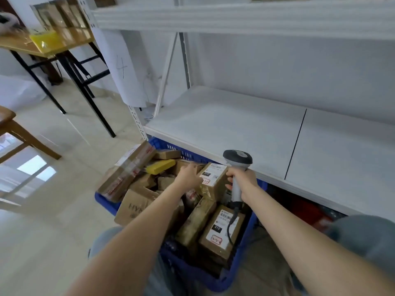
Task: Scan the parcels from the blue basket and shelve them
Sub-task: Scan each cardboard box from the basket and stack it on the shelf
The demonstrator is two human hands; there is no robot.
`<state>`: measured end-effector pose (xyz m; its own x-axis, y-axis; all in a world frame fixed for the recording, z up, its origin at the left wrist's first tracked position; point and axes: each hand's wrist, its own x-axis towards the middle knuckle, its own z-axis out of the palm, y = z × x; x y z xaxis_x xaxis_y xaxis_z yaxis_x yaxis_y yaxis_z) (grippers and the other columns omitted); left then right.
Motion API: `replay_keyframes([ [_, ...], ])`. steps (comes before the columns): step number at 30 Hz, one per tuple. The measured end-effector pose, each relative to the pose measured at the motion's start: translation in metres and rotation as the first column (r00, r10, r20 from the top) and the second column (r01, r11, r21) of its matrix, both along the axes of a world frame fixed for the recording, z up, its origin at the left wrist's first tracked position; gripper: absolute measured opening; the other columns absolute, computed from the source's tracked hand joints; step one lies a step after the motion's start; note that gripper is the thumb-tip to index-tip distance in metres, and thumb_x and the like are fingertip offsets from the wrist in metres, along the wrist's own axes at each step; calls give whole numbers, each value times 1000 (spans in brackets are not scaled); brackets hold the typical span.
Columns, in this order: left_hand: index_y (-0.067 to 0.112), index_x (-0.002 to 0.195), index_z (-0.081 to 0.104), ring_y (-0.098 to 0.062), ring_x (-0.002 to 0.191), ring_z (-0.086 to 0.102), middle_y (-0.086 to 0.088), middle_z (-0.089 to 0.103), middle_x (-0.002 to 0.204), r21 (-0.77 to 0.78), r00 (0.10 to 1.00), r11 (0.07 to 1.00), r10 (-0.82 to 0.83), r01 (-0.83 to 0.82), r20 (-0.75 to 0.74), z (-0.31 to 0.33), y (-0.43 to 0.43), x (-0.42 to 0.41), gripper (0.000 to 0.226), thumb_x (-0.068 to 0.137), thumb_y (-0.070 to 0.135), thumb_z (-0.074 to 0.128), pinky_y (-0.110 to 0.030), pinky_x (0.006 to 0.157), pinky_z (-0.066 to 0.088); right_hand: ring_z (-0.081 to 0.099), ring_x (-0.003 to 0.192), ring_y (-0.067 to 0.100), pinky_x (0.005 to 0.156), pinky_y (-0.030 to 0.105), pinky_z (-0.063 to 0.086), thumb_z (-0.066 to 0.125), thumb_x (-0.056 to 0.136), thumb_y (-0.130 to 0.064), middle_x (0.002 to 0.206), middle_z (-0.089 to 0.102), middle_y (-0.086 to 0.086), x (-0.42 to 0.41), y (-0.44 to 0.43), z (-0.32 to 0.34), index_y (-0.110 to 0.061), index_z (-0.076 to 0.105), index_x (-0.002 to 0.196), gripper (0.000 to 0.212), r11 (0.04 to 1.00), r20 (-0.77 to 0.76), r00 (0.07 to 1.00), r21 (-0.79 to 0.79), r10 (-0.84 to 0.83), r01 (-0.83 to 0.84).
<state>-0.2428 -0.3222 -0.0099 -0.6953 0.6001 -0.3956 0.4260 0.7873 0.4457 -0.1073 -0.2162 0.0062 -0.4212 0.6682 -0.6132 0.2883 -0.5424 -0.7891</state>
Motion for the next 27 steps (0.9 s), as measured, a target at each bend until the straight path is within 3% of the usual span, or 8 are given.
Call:
replay_keyframes([
  [3,10,144,33,-31,130,42,-16,38,145,-33,999,999,33,-32,34,-20,0,-8,68,88,32,64,-40,102,40,61,74,17,76,36,58,64,81,-1,83,63,11,-12,-1,-24,-4,62,89,9,998,13,1000,-50,25,-24],
  [6,12,146,33,-29,128,45,-14,36,146,-83,999,996,34,-36,-25,-31,-9,-28,66,90,33,61,-38,100,43,64,76,20,83,44,58,66,80,0,86,66,13,-29,-12,-39,-2,63,97,18,990,42,994,-97,104,-99],
  [11,13,130,49,-27,105,56,-11,51,128,-177,981,974,113,-140,-155,-23,-55,-69,43,90,28,54,-37,78,52,64,88,28,75,42,59,63,83,-2,93,61,16,-50,-55,-56,0,55,116,35,916,22,943,-245,332,-316],
  [15,12,121,52,-29,98,57,-10,55,116,-226,948,929,251,-293,-196,-16,-107,-92,41,91,39,52,-39,78,51,65,89,34,77,43,58,63,85,-6,107,59,20,-62,-91,-68,0,48,122,40,844,-10,912,-377,409,-383],
  [20,3,122,57,-31,110,56,-14,59,120,-188,915,897,403,-400,-28,-26,-146,-94,53,97,47,44,-36,87,45,61,104,39,75,43,57,66,84,-6,122,55,24,-77,-113,-76,-5,43,134,55,839,2,920,-410,392,-357],
  [24,5,100,60,-24,86,56,-7,58,93,-73,861,859,509,-507,13,-14,-148,-91,48,96,50,43,-34,73,45,61,105,40,76,45,57,68,84,-5,125,56,23,-81,-109,-65,-5,45,131,53,876,41,942,-382,332,-293],
  [27,13,78,53,-23,79,58,-4,58,84,88,827,823,560,-562,49,12,-137,-89,45,95,53,43,-35,74,50,66,91,32,71,41,57,68,85,-9,111,65,17,-76,-91,-49,-3,57,118,36,921,-26,965,-295,260,-256],
])
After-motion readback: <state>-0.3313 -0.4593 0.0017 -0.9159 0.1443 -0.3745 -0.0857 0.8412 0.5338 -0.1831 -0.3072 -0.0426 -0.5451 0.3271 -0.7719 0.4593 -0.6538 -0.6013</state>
